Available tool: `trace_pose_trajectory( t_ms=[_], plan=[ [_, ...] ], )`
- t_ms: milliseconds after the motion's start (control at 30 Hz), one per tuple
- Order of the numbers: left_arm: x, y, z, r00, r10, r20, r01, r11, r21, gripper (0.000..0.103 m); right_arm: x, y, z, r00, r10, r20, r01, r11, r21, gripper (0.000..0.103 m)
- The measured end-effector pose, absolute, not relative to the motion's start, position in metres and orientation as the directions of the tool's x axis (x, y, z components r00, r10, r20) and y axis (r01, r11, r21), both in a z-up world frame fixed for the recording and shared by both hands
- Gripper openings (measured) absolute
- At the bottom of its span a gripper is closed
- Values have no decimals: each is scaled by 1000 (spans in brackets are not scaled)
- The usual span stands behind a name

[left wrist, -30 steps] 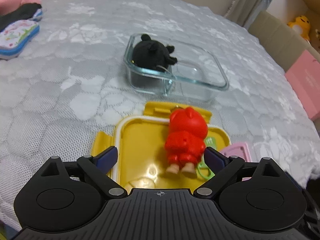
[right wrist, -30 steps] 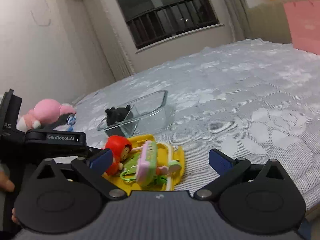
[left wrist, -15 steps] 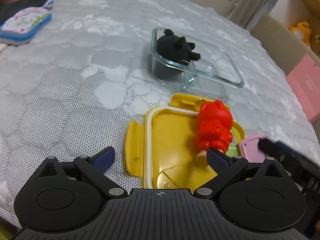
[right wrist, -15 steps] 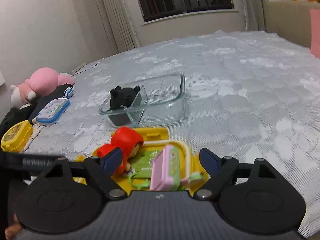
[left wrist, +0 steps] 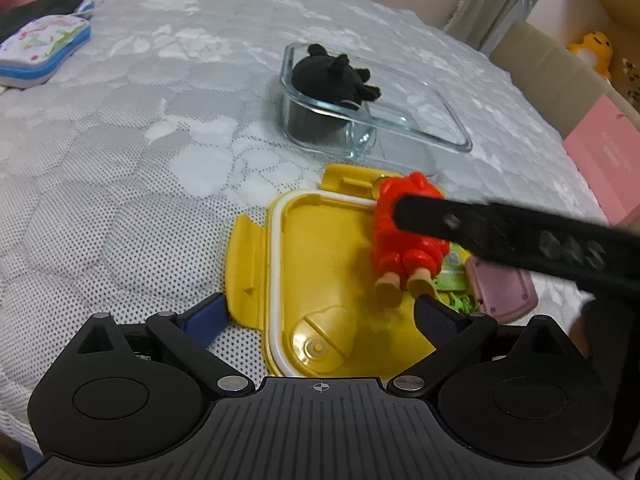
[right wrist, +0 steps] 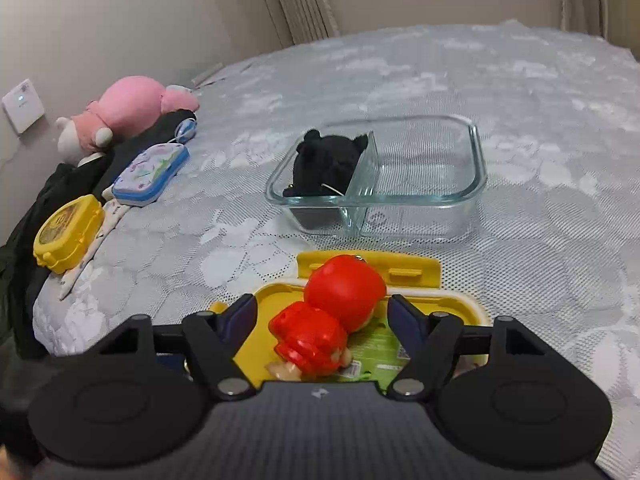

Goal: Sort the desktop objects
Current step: 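Move the right gripper to the red hooded doll and grasp it, then lift the red doll with the right gripper and carry it to the glass container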

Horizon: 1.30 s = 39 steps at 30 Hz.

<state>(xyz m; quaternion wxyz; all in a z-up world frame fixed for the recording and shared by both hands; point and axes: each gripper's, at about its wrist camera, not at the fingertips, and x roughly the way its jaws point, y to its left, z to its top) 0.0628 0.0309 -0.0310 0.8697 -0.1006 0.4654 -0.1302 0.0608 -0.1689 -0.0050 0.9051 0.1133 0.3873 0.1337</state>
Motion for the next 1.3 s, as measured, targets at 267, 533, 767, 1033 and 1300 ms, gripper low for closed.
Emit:
trace_pose_trajectory(
  t_ms=[267, 533, 767, 1033, 1300],
  plan=[
    [56, 30, -27, 553, -304, -776, 147, 952, -269, 101, 81, -153, -10, 611, 371, -699, -195, 927, 321, 64],
    [55, 26, -27, 557, -294, -777, 150, 956, -254, 102, 77, -159, -6, 609, 404, -682, -211, 912, 352, 60],
    [61, 21, -29, 569, -267, -778, 150, 964, -221, 102, 76, -176, 15, 619, 414, -668, -223, 907, 356, 2],
    [63, 17, -34, 557, -257, -790, 170, 966, -194, 102, 64, -176, 23, 617, 404, -676, -330, 912, 244, 46],
    [55, 39, -22, 567, -239, -788, 181, 970, -165, 102, 46, -159, 37, 609, 406, -682, -496, 866, 73, 44]
  ],
)
